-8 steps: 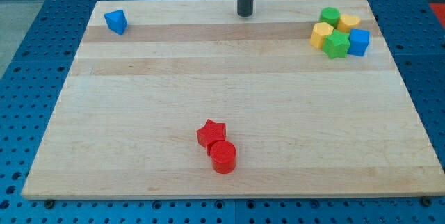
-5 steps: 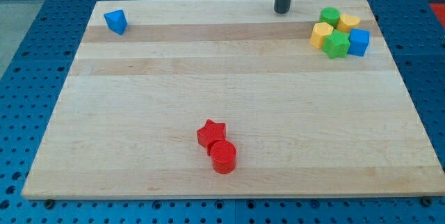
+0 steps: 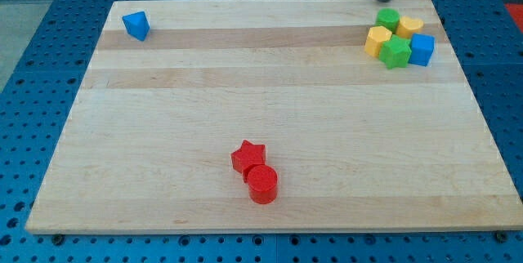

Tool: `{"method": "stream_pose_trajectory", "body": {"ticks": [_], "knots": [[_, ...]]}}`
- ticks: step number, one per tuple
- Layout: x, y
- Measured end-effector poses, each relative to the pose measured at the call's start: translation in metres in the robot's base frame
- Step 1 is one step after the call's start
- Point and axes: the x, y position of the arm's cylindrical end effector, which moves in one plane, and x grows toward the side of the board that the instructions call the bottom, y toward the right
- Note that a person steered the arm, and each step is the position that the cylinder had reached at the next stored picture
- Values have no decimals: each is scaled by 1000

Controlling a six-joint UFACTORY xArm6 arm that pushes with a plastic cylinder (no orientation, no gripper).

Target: Place the yellow hexagon towards the bottom left side of the green circle

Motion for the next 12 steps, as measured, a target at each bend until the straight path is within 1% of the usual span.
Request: {"method": "stream_pose_trajectory", "body": {"ticks": [1,2,4,5,7,8,9,10,11,12], "knots": [[3,18],[9,18],[65,-17],[84,-35],[114,-41],[160,-47],[160,-65],[149,-94],[114,-122],[110,-147]]}}
